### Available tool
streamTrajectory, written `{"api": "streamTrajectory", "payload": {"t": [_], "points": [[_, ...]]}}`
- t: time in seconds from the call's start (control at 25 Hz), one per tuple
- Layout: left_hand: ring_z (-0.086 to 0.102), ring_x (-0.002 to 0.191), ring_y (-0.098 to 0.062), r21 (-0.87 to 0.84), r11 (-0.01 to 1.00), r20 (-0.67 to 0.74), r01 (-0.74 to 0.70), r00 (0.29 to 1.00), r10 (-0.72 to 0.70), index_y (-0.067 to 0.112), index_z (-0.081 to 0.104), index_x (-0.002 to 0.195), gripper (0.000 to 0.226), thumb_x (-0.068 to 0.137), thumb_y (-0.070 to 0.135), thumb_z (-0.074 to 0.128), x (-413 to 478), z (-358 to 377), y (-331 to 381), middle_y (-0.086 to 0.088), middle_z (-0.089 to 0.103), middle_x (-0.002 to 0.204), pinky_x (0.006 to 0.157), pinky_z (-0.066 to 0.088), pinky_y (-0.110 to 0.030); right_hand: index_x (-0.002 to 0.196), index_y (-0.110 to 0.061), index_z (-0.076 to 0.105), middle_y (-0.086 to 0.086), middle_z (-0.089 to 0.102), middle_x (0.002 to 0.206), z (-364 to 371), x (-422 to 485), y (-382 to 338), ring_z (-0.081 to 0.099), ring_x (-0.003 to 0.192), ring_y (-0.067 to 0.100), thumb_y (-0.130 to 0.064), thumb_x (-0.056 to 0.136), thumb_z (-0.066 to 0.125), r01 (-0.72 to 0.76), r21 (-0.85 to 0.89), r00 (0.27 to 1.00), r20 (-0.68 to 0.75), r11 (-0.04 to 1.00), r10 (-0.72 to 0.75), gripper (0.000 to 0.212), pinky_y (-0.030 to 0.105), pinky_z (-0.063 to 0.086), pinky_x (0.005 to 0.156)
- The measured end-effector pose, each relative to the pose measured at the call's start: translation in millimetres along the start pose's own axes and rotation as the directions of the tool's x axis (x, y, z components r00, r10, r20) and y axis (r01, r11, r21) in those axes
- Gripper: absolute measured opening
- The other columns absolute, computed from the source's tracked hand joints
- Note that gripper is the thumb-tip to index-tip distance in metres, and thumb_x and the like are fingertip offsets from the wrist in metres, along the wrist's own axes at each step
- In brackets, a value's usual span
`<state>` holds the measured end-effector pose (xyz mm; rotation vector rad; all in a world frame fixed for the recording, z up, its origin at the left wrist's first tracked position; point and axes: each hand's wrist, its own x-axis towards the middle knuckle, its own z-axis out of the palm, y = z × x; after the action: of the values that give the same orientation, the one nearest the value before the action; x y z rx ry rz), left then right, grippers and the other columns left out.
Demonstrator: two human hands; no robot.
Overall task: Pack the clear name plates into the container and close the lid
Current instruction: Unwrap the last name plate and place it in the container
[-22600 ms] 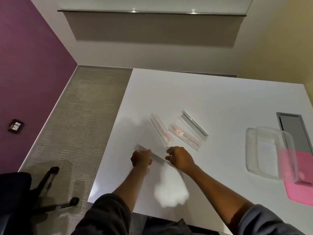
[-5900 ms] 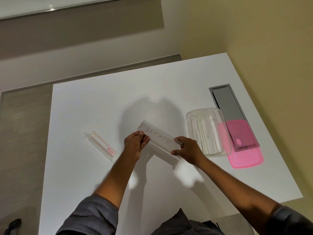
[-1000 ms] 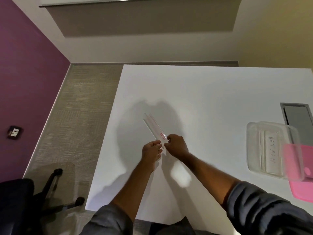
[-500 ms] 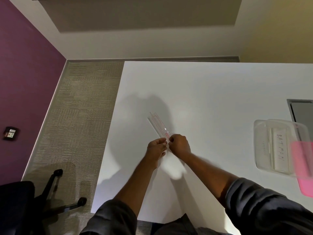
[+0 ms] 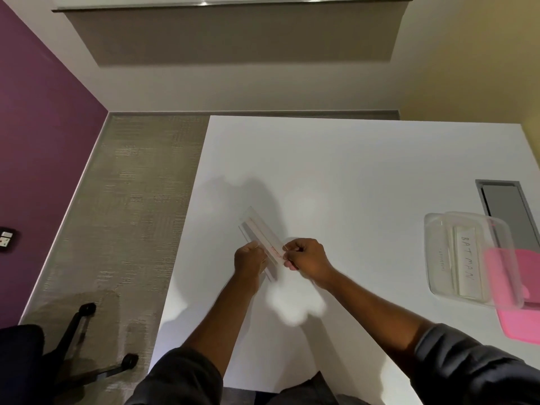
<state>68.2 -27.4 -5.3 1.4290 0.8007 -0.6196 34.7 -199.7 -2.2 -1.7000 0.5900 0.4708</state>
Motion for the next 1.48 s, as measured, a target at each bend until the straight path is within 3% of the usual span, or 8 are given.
{"api": "streamTrajectory", "payload": {"t": [0.2,0.36,0.6,0.76,0.92,1.08,1.2,1.48], "points": [[0.077,0.111,-0.039,-0.16,0.987,0.025,-0.003,1.0,0.007,0.002,0.062,0.14,0.035,0.105,0.003,0.058,-8,-1,6,-0.024,0.074,0.13,0.082,0.069,-0.039,0.102,-0.003,0.081,0.017,0.083,0.092,-15,-12,-6,0.076,0.069,0.021,0.001,0.088,0.071,-0.07,0.091,0.994,0.088,0.993,0.062,0.017,0.035,0.067,0.074],[0.071,0.121,-0.042,-0.229,0.973,-0.009,0.018,1.0,-0.02,0.0,0.062,0.131,0.024,0.109,0.009,0.06,-12,3,9,-0.026,0.072,0.128,0.102,0.061,-0.052,0.105,0.0,0.08,0.022,0.081,0.095,-35,-24,-14,0.071,0.064,0.018,0.004,0.088,0.068,-0.102,0.086,0.983,0.164,0.991,0.087,0.021,0.029,0.062,0.065],[0.071,0.117,-0.038,-0.331,0.941,0.064,0.066,0.997,-0.047,-0.006,0.068,0.12,0.023,0.104,0.011,0.07,-22,2,7,-0.025,0.071,0.122,0.093,0.063,-0.046,0.108,0.001,0.081,0.022,0.08,0.095,-68,-42,-15,0.064,0.06,0.017,0.007,0.087,0.066,-0.146,0.154,0.971,0.209,0.977,0.112,0.026,0.028,0.056,0.063],[0.068,0.107,-0.035,-0.367,0.928,0.053,0.061,0.998,-0.044,-0.003,0.068,0.105,0.015,0.096,0.004,0.078,-29,11,7,-0.023,0.066,0.112,0.09,0.064,-0.043,0.124,-0.017,0.076,0.01,0.08,0.114,-72,-50,-7,0.073,0.092,0.017,-0.016,0.096,0.074,-0.035,0.038,0.995,0.099,0.999,0.031,0.027,0.028,0.057,0.077],[0.073,0.104,-0.033,-0.368,0.929,0.07,0.04,0.997,-0.015,-0.004,0.07,0.113,0.024,0.093,0.006,0.082,-41,24,6,-0.023,0.073,0.113,0.084,0.065,-0.04,0.14,-0.028,0.066,-0.01,0.067,0.127,-71,-60,-6,0.065,0.112,0.01,-0.052,0.081,0.087,0.217,-0.291,0.976,0.088,0.932,-0.2,0.067,0.016,0.047,0.085],[0.074,0.101,-0.031,-0.376,0.926,0.124,0.027,0.992,0.021,-0.004,0.07,0.118,0.032,0.091,0.005,0.084,-54,37,4,-0.02,0.074,0.108,0.078,0.068,-0.038,0.144,-0.02,0.063,0.001,0.069,0.131,-73,-61,0,0.063,0.109,0.012,-0.044,0.086,0.085,0.321,-0.466,0.945,0.097,0.824,-0.313,0.066,0.018,0.044,0.085],[0.076,0.108,-0.034,-0.397,0.917,0.174,0.036,0.984,0.037,-0.002,0.071,0.122,0.033,0.093,0.008,0.083,-58,40,1,-0.023,0.078,0.115,0.084,0.069,-0.042,0.139,-0.019,0.067,0.001,0.073,0.128,-83,-66,-1,0.067,0.108,0.013,-0.032,0.091,0.079,0.301,-0.434,0.948,0.045,0.849,-0.314,0.051,0.009,0.045,0.081],[0.083,0.092,-0.032,-0.345,0.938,0.235,0.027,0.97,0.059,-0.001,0.069,0.124,0.023,0.103,0.008,0.07,-63,40,-3,-0.024,0.083,0.102,0.084,0.07,-0.043,0.11,-0.031,0.079,-0.007,0.08,0.105,-113,-79,4,0.076,0.102,0.019,-0.03,0.092,0.065,0.189,-0.165,0.982,0.026,0.968,-0.188,0.023,0.043,0.062,0.091]]}}
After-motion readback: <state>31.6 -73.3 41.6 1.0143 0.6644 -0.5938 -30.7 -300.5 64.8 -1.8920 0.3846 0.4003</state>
